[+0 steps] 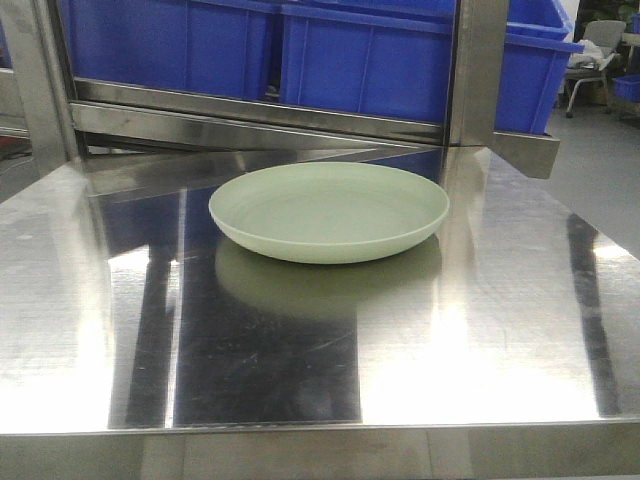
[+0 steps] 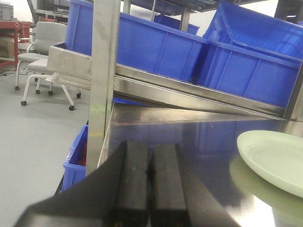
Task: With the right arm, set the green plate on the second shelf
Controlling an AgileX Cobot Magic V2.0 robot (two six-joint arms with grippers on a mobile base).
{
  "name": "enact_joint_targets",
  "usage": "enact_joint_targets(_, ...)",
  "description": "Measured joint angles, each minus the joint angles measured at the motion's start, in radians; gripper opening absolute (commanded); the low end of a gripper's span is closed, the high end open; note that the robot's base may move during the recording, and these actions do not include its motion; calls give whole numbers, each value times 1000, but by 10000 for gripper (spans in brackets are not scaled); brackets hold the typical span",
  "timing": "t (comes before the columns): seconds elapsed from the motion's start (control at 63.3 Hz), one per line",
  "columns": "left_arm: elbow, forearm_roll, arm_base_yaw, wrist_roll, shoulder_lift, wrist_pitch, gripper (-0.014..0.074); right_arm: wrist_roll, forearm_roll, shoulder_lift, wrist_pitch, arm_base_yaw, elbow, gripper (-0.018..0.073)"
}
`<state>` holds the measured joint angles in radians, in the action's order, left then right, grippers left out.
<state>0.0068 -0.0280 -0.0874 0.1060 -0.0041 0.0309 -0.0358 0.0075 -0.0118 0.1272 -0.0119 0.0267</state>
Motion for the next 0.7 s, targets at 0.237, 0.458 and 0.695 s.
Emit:
enact_joint_targets(0.237, 0, 0, 0, 0, 0, 0, 130, 0, 0, 0, -18, 0, 0, 57)
enact_joint_targets(0.458, 0, 0, 0, 0, 0, 0, 130, 0, 0, 0, -314, 0, 0, 57)
enact_joint_targets(0.695, 0, 0, 0, 0, 0, 0, 130, -63, 7, 0, -496, 0, -18, 57)
